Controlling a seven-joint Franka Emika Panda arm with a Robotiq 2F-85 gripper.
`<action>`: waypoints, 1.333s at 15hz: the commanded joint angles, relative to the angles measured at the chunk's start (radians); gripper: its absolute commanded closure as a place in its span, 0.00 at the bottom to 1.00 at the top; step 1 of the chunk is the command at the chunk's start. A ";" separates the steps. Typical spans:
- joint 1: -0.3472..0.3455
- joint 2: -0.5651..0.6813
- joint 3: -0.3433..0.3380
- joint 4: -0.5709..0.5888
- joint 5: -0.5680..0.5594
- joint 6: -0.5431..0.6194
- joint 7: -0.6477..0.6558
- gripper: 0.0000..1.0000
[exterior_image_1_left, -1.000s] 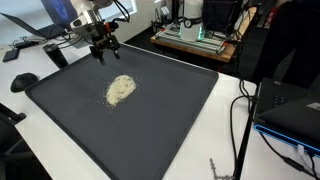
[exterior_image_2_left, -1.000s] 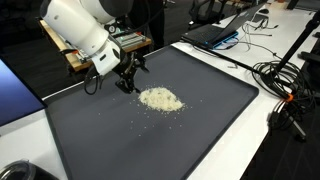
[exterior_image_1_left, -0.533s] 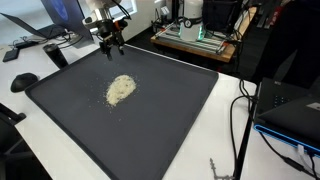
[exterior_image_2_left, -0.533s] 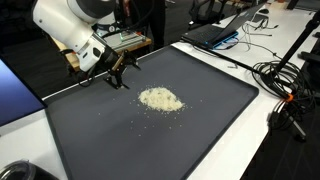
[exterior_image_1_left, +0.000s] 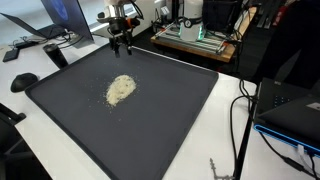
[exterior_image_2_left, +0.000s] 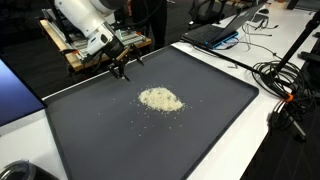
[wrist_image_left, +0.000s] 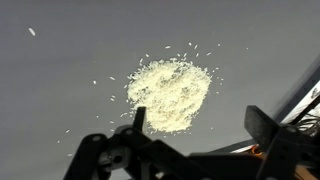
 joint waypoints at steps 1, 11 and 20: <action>0.072 -0.104 0.030 -0.103 0.049 0.134 0.045 0.00; 0.221 -0.114 0.076 -0.143 -0.171 0.360 0.360 0.00; 0.282 -0.099 0.027 -0.165 -0.608 0.408 0.700 0.00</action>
